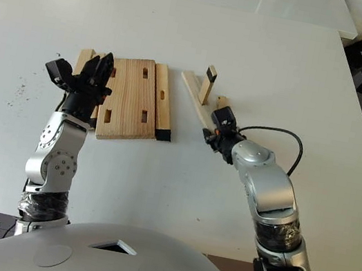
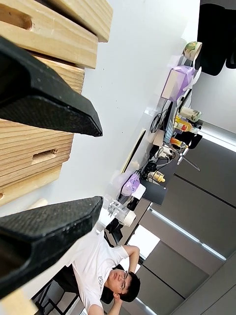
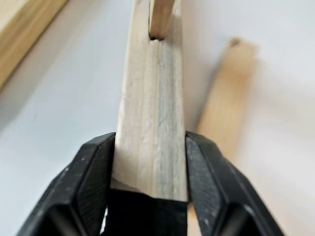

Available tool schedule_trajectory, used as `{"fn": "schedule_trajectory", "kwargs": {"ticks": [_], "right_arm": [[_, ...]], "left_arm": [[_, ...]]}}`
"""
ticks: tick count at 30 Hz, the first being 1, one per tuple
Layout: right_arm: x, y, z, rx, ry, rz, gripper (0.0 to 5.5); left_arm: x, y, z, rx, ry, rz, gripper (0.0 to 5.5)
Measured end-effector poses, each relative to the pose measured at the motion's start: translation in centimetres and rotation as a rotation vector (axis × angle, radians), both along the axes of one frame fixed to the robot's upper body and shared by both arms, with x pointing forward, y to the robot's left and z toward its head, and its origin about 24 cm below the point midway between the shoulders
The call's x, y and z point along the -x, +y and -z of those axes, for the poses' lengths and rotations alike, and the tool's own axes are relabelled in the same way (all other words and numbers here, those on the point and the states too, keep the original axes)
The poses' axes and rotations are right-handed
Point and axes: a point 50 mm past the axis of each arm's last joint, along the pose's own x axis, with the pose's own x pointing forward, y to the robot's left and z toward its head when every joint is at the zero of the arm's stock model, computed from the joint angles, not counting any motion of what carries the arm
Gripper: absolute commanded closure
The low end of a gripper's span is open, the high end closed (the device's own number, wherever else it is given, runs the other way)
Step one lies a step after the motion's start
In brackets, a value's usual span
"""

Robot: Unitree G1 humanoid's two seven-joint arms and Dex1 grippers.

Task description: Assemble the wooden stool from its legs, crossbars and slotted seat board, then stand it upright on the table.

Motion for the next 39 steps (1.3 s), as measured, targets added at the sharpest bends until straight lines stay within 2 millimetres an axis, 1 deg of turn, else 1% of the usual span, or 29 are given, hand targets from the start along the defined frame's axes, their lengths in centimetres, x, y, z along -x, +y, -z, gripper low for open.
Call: {"fn": "schedule_trajectory", "kwargs": {"ticks": [3,5,6,7,8,10,11,12,15,18,20,23,26,29,33,37,39], "right_arm": [[-1.8,0.3,-2.2,-0.099,-0.093,0.075,3.44],[-3.7,0.6,-4.4,-0.253,-0.155,0.102,3.44],[-4.6,0.9,-5.5,-0.337,-0.184,0.09,3.44],[-5.3,1.1,-6.4,-0.391,-0.205,0.074,3.44],[-6.3,1.0,-7.6,-0.515,-0.205,0.029,3.44],[-7.4,0.6,-9.6,-0.636,-0.237,-0.056,3.44],[-7.7,0.2,-10.5,-0.684,-0.243,-0.128,3.44],[-7.8,-0.2,-10.9,-0.714,-0.242,-0.168,3.45],[-7.9,-1.1,-11.9,-0.817,-0.215,-0.296,3.45],[-7.3,-1.3,-14.2,-0.948,-0.242,-0.472,3.45],[-6.7,-1.4,-15.7,-0.983,-0.245,-0.595,3.45],[-6.0,-1.7,-16.6,-0.99,-0.209,-0.717,3.45],[-5.6,-2.1,-16.8,-0.964,-0.163,-0.803,3.45],[-5.4,-2.3,-17.0,-0.935,-0.146,-0.877,3.45],[-4.8,-2.5,-17.2,-0.935,-0.126,-0.945,3.45],[-4.3,-2.4,-15.8,-0.951,-0.076,-0.947,3.45],[-3.9,-2.2,-15.6,-0.963,-0.049,-0.964,3.45]], "left_arm": [[0.0,0.7,-0.4,0.009,-0.017,-0.022,3.24],[-0.1,1.4,-1.4,0.024,-0.059,-0.037,3.24],[-0.2,1.6,-2.1,0.039,-0.083,-0.039,3.24],[-0.4,1.7,-2.6,0.045,-0.1,-0.031,3.06],[-0.7,1.6,-3.4,0.072,-0.126,0.001,3.02],[-1.3,1.3,-5.2,0.119,-0.191,0.068,2.67],[-1.4,1.1,-6.3,0.149,-0.231,0.126,2.45],[-1.3,0.9,-7.1,0.177,-0.261,0.168,2.28],[-0.8,0.3,-8.3,0.296,-0.299,0.316,1.87],[-0.4,0.0,-9.0,0.387,-0.305,0.448,1.8],[-0.2,-0.2,-10.1,0.427,-0.335,0.545,1.8],[0.2,-0.5,-11.1,0.419,-0.356,0.668,1.8],[0.8,-0.6,-11.8,0.398,-0.36,0.78,1.8],[1.3,-0.7,-12.4,0.396,-0.367,0.853,1.8],[1.3,-0.9,-12.7,0.386,-0.353,0.911,1.8],[1.1,-0.9,-12.6,0.379,-0.339,0.921,1.8],[1.0,-1.1,-12.5,0.378,-0.339,0.935,1.8]]}}
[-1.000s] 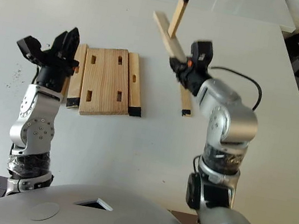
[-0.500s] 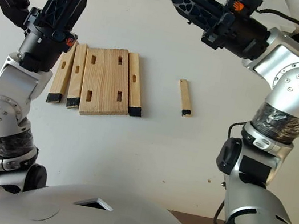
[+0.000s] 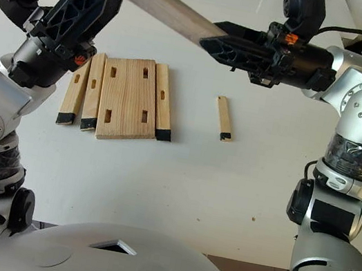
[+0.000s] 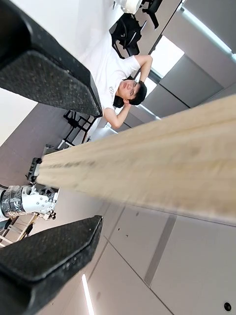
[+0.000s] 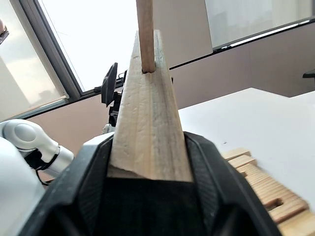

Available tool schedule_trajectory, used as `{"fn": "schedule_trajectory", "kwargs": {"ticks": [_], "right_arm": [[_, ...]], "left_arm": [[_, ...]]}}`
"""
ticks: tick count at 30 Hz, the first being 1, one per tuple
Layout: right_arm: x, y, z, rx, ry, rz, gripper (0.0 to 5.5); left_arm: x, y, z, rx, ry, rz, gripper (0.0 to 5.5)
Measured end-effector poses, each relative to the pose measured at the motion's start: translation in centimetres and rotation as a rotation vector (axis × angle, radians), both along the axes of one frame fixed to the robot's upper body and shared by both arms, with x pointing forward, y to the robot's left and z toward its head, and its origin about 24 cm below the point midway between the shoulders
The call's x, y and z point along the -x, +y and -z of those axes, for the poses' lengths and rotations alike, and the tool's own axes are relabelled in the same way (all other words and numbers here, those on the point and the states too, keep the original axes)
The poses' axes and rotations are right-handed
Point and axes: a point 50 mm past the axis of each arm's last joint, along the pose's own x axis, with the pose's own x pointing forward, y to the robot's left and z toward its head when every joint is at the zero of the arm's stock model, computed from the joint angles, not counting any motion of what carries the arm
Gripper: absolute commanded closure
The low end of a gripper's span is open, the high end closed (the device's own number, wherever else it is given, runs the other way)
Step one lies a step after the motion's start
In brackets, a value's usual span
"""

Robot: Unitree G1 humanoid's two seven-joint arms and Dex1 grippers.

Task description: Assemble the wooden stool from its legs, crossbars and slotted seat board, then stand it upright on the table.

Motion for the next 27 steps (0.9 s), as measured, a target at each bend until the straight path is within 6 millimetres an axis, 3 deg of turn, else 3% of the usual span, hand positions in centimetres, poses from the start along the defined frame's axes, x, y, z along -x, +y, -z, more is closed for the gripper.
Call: {"fn": "schedule_trajectory", "kwargs": {"ticks": [7,17,26,27], "right_arm": [[0.5,0.3,0.9,0.014,0.049,-0.015,3.45],[0.6,-0.2,1.1,0.039,0.051,-0.004,3.45],[0.0,0.3,1.7,0.042,0.042,-0.013,3.45],[-0.1,0.4,1.7,0.047,0.033,-0.012,3.16]], "left_arm": [[-0.1,-0.4,0.0,-0.027,-0.022,0.013,1.8],[-0.1,-0.1,-0.1,-0.013,-0.04,-0.003,3.31],[-0.3,0.2,-0.1,-0.042,-0.07,-0.033,3.36],[-0.3,0.3,-0.1,-0.046,-0.074,-0.043,3.36]]}}
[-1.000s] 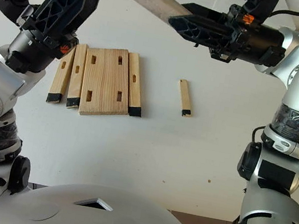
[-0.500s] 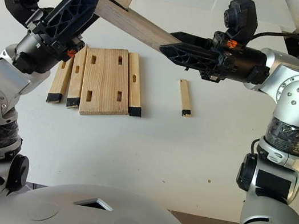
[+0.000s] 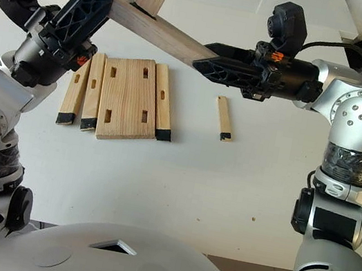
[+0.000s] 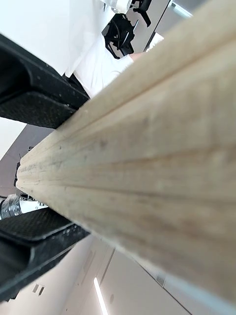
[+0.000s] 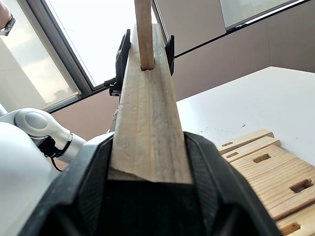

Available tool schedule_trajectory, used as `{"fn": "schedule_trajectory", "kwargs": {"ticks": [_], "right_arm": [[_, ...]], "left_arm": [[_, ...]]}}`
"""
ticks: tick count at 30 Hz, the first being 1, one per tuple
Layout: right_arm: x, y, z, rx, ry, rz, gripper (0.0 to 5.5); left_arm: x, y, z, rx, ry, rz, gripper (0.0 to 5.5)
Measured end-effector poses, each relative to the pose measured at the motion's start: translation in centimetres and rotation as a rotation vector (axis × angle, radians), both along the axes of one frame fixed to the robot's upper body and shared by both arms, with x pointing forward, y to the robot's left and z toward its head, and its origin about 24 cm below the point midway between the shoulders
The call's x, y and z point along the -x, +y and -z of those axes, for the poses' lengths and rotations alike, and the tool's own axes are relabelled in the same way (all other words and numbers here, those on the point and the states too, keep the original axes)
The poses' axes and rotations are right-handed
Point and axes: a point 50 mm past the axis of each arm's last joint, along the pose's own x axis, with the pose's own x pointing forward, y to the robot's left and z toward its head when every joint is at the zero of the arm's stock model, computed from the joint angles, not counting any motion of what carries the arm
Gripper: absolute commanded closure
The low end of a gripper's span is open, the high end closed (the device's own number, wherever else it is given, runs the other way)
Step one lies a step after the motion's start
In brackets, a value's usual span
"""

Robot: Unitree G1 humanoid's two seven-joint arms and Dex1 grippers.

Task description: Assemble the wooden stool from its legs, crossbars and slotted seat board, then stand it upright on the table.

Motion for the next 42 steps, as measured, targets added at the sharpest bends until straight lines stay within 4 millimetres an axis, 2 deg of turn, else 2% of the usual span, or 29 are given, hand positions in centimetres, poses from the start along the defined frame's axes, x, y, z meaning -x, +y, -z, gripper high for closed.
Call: {"fn": "schedule_trajectory", "kwargs": {"ticks": [5,7,11,13,16,19,22,27,32,42], "right_arm": [[-1.3,0.5,0.4,0.093,-0.166,0.125,2.16],[-1.8,0.0,1.0,0.173,-0.219,0.195,2.13],[-1.6,-1.9,3.4,0.296,-0.212,0.244,2.13],[-1.9,-2.5,4.0,0.317,-0.217,0.281,2.13],[-2.9,-3.7,5.0,0.367,-0.249,0.414,2.13],[-3.1,-4.4,5.6,0.37,-0.276,0.52,2.13],[-2.3,-5.1,6.4,0.369,-0.283,0.589,2.13],[-1.9,-5.3,6.6,0.361,-0.293,0.647,2.13],[-1.8,-5.0,6.8,0.347,-0.297,0.658,2.13],[-2.2,-4.9,7.4,0.37,-0.29,0.635,2.13]], "left_arm": [[-0.4,0.8,0.1,-0.07,-0.014,-0.076,3.36],[-0.6,1.9,-0.2,-0.081,-0.035,-0.142,3.36],[-0.9,3.7,-0.7,-0.164,-0.069,-0.248,3.36],[-0.8,4.4,-0.6,-0.226,-0.085,-0.282,3.36],[-0.3,6.7,0.7,-0.464,-0.098,-0.343,3.37],[1.2,9.2,2.1,-0.673,-0.076,-0.279,3.37],[2.4,11.1,2.4,-0.801,-0.072,-0.15,3.37],[2.1,13.3,2.3,-0.918,-0.077,-0.09,3.37],[0.2,13.2,2.8,-0.948,-0.103,-0.049,3.37],[-0.1,12.6,4.1,-0.931,-0.132,-0.04,3.37]]}}
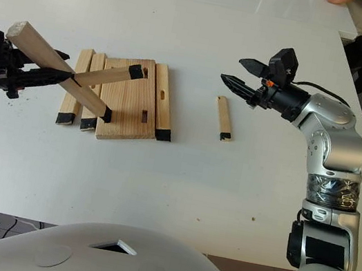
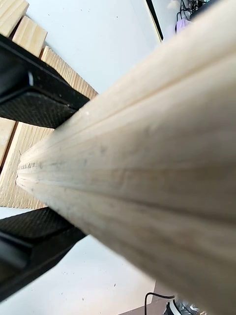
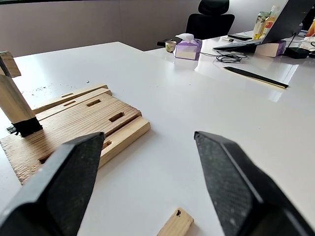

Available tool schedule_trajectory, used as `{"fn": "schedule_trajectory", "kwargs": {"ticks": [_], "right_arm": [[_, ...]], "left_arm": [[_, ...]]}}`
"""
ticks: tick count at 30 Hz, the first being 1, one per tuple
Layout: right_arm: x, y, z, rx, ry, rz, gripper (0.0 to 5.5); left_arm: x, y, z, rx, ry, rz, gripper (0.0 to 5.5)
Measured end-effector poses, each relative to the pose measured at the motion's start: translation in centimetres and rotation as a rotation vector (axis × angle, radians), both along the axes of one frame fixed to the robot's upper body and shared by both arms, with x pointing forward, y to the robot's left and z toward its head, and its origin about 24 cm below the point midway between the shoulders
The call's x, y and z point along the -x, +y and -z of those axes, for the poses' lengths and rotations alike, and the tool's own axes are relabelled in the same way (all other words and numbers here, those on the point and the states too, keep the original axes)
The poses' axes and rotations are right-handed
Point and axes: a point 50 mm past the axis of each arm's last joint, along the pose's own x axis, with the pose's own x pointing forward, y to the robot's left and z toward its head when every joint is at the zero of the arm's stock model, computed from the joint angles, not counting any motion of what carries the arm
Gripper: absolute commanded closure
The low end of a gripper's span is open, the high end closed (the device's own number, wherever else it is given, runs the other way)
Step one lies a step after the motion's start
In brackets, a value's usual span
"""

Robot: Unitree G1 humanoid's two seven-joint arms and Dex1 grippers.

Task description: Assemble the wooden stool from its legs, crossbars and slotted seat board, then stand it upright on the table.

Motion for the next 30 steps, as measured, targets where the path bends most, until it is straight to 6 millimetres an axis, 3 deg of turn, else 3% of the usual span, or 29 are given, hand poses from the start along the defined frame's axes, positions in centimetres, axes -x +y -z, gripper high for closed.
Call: {"fn": "schedule_trajectory", "kwargs": {"ticks": [12,21,30], "right_arm": [[-0.1,0.3,0.5,-0.013,0.012,0.007,2.13],[1.2,0.8,2.0,-0.02,0.058,0.022,2.13],[1.3,1.0,2.3,-0.029,0.061,0.057,2.13]], "left_arm": [[-1.2,-0.8,1.1,-0.129,-0.044,0.09,3.37],[1.0,-4.2,1.6,-0.178,-0.06,0.216,3.38],[1.2,-4.1,1.6,-0.169,-0.037,0.25,3.38]]}}
